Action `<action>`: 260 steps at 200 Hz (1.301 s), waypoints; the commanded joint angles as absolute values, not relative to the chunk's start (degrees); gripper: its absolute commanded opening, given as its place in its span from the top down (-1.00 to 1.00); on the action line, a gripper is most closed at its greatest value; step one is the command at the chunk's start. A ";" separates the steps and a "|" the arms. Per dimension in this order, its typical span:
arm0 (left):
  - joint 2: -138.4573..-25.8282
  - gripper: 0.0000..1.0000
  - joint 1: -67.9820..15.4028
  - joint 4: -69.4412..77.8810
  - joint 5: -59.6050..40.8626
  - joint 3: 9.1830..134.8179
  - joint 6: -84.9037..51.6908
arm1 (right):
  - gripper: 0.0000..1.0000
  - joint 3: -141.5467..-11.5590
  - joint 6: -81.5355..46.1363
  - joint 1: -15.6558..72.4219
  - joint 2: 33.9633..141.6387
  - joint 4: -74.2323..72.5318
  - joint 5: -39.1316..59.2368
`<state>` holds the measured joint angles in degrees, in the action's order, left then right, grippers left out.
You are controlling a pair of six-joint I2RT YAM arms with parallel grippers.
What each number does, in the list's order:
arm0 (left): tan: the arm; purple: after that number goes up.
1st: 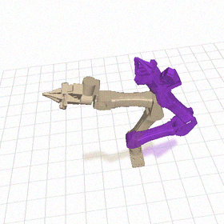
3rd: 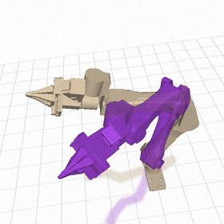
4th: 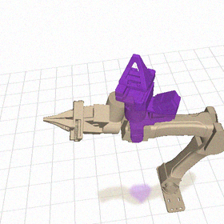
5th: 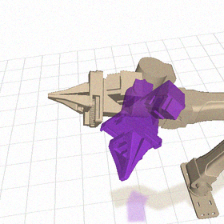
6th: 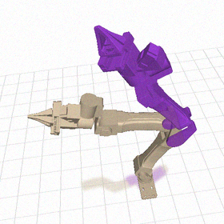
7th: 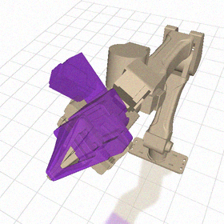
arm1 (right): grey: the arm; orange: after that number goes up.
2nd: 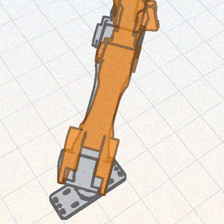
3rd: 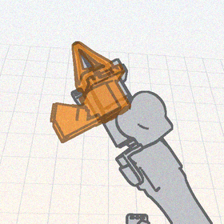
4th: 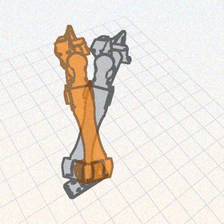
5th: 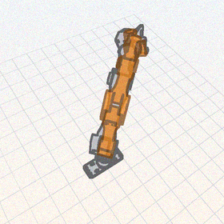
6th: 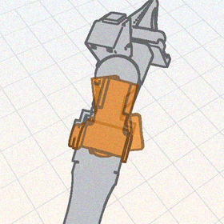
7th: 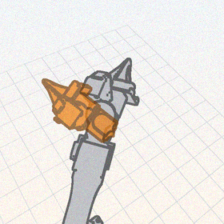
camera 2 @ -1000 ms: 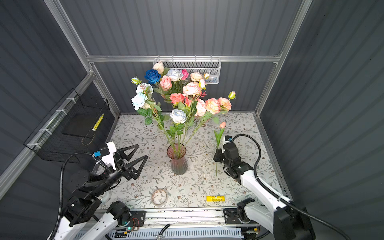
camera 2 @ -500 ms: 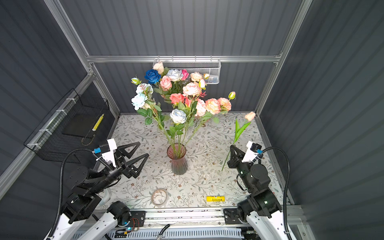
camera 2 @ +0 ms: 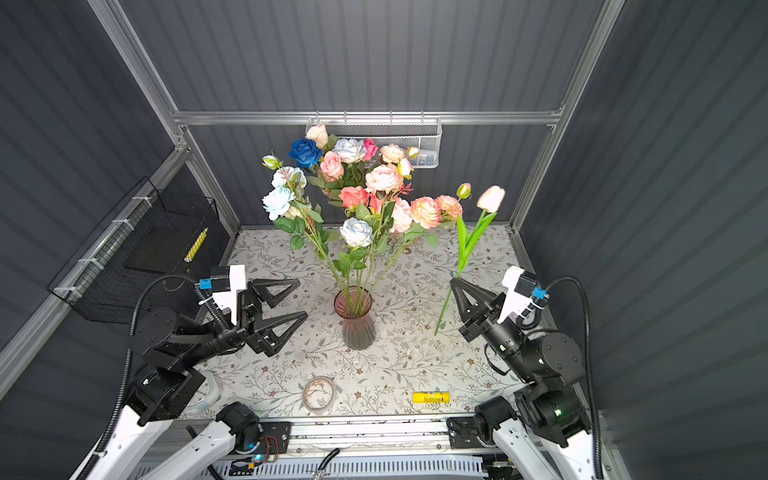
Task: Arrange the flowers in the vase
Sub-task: 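Carry the pink tulip over the pink vase while left gripper grasps its stem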
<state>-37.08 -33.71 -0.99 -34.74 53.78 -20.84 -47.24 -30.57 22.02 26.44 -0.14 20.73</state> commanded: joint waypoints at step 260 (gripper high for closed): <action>-58.02 0.95 -35.86 18.75 -53.54 64.79 -29.54 | 1.00 -66.28 -18.73 59.15 61.70 -22.29 8.84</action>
